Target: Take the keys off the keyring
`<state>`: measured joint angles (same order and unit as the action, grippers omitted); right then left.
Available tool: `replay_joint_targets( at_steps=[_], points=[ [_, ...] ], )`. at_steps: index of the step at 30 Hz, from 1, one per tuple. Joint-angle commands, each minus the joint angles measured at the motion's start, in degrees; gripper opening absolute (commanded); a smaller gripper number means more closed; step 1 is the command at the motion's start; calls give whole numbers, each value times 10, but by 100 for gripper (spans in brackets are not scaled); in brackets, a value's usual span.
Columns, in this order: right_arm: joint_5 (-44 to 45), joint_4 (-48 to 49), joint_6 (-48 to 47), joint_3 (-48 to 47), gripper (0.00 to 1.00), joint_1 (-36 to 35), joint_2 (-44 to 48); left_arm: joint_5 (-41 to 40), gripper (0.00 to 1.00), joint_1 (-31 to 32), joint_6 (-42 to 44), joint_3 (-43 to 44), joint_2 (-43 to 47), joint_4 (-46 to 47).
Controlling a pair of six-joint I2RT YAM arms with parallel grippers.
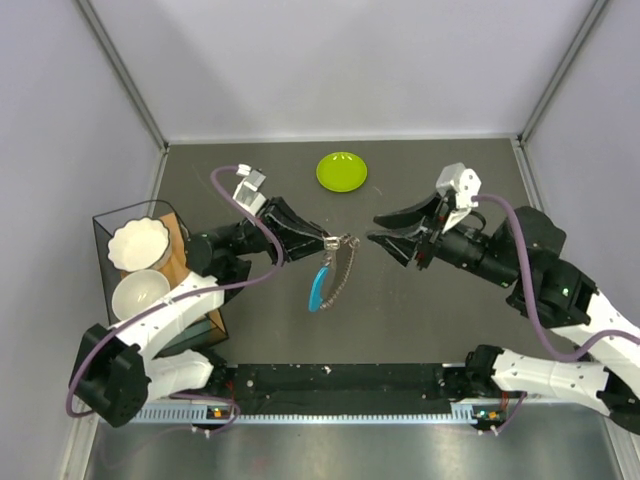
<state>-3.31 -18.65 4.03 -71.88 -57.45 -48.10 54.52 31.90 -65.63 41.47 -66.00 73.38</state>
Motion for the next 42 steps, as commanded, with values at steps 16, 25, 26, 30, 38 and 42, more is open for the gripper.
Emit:
replay_joint_targets(
  at_steps=[16, 25, 26, 30, 38, 42],
  points=[
    [-122, 34, 64, -23, 30, 7, -74, -32, 0, -3, 73, -4, 78, -32],
    [-143, 43, 62, -19, 29, 6, -70, -28, 0, -3, 71, 2, 68, -29],
    [-142, 46, 62, -19, 29, 6, -68, -28, 0, -3, 71, 3, 67, -28],
    [-135, 48, 55, -16, 29, 6, -64, -28, 0, -3, 71, 2, 67, -29],
    [-139, 70, 51, -16, 29, 3, -66, -29, 0, -3, 67, -1, 61, -25],
    [-132, 70, 47, -15, 29, 1, -69, -29, 0, -3, 67, -3, 63, -25]
  ],
)
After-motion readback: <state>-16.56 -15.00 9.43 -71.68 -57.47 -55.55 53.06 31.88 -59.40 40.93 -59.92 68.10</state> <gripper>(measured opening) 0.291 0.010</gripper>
